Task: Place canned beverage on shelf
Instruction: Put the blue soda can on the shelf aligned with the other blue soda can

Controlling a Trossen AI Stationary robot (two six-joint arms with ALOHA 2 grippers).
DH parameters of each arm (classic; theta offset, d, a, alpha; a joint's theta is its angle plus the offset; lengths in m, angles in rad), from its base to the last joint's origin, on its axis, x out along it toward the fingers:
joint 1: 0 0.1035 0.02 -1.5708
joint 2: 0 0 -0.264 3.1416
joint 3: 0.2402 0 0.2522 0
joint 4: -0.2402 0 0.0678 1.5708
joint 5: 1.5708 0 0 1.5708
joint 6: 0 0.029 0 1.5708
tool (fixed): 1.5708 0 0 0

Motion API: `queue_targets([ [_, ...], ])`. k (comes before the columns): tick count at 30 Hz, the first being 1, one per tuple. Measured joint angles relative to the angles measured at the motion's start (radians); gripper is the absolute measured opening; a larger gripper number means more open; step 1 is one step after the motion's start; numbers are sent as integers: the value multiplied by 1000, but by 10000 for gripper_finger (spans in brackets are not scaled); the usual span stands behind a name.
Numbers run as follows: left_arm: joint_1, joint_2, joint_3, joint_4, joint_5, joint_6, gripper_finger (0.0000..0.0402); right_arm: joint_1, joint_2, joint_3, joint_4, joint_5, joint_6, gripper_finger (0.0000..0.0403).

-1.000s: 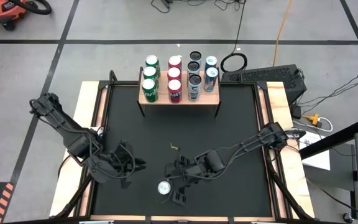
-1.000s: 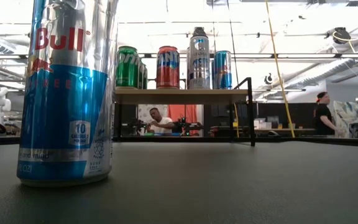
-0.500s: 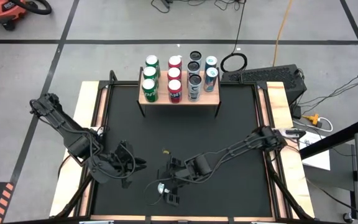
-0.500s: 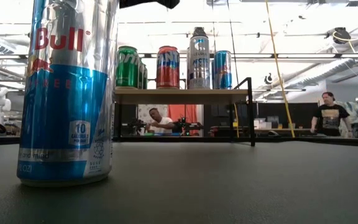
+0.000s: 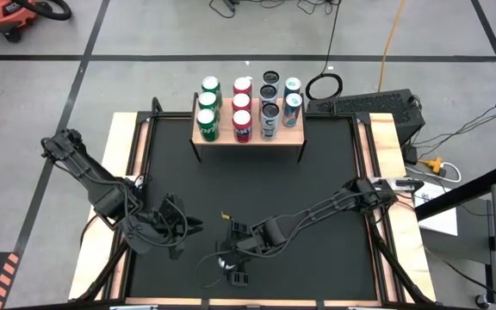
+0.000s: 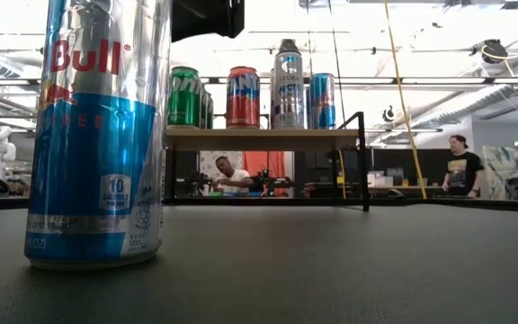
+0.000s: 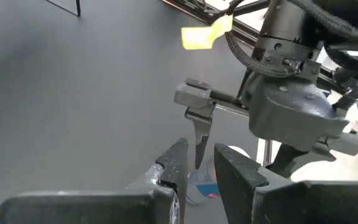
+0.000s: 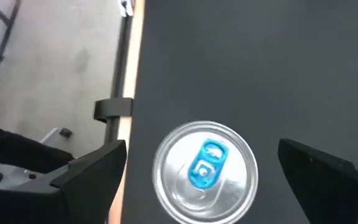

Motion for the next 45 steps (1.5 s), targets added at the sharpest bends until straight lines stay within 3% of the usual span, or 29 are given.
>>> queue_targets([
  [31, 0, 0, 0, -19, -2, 4, 81, -11, 47, 0, -4, -13, -21, 390],
  [45, 0, 0, 0, -22, -2, 8, 81, -11, 47, 0, -8, -13, -33, 254],
])
